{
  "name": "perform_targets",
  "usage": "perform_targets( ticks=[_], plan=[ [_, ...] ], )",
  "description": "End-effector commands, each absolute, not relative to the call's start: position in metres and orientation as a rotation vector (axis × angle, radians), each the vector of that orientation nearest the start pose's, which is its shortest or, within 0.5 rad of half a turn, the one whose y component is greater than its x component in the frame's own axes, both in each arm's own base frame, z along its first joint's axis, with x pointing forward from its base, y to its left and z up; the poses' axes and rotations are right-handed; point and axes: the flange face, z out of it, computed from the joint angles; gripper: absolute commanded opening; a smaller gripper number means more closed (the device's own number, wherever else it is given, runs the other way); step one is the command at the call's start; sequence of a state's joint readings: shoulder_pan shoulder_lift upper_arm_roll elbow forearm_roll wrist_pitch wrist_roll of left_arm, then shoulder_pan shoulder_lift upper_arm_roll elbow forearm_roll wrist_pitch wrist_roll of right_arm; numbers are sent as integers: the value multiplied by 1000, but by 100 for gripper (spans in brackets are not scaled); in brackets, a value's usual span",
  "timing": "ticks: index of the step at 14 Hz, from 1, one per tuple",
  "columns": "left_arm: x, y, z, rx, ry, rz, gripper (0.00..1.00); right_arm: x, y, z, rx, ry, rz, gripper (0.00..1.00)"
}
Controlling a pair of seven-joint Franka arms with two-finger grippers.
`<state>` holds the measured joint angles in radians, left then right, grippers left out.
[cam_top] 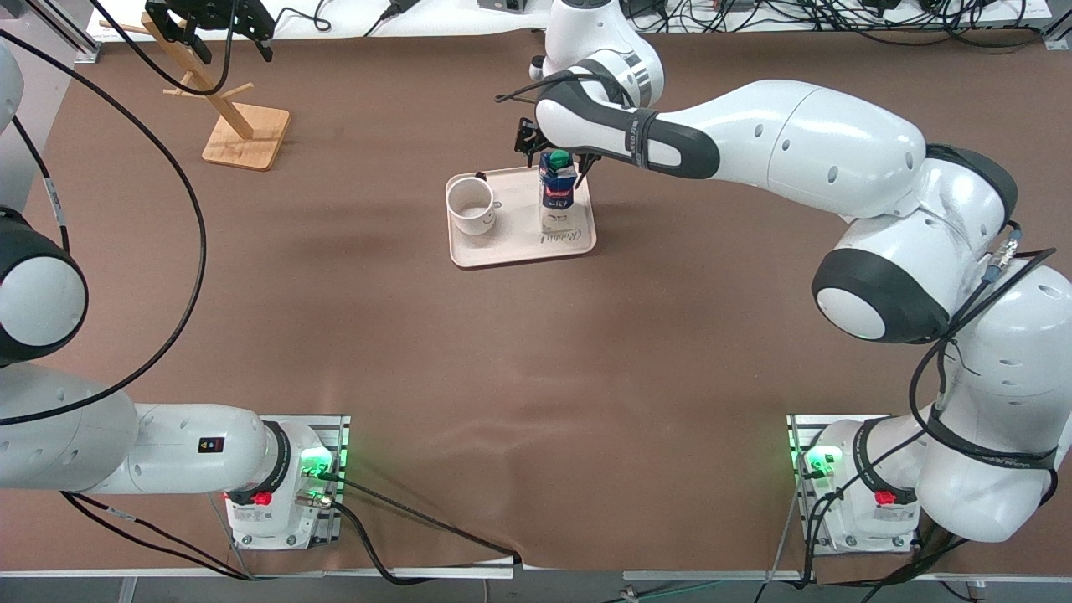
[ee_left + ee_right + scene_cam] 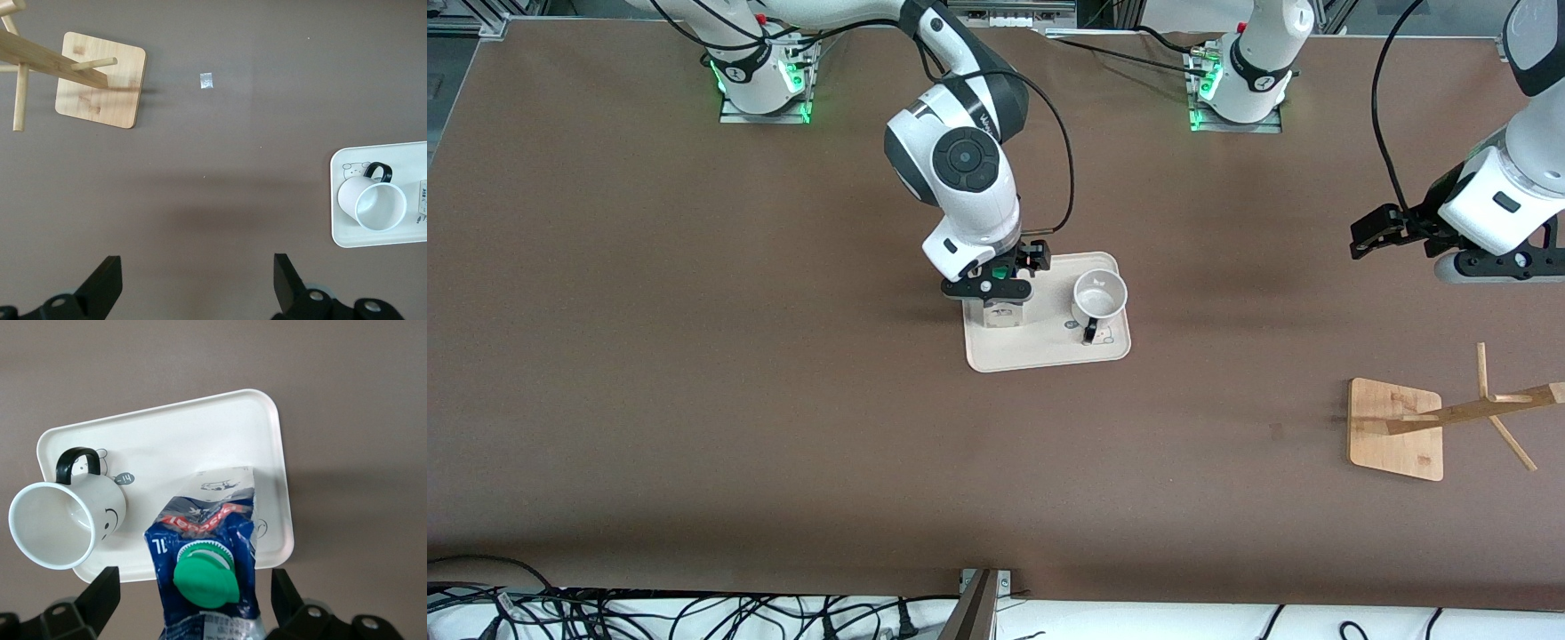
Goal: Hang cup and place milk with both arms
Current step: 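Lower the right gripper and close it on the milk carton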
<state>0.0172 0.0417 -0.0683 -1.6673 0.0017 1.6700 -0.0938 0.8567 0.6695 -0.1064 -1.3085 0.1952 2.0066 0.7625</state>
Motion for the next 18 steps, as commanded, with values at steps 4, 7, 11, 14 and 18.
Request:
perform_targets(
  ticks=[4, 7, 11, 14, 18],
  plan=[
    [568, -26, 569, -3130, -70, 44, 100, 521, 531, 350, -3019, 106, 80, 100],
    [568, -27, 569, -3130, -68, 44, 100, 521, 531, 350, -3019, 72, 78, 90],
    [568, -27, 569, -3130, -68, 44, 100, 520, 530, 344, -3028, 32, 85, 63],
    [568, -26, 569, -3130, -70, 44, 100, 520, 531, 341, -3035, 24, 83, 53],
    [568, -26, 569, -3130, -70, 44, 100, 521, 530, 341, -3032, 24, 85, 52]
  ],
)
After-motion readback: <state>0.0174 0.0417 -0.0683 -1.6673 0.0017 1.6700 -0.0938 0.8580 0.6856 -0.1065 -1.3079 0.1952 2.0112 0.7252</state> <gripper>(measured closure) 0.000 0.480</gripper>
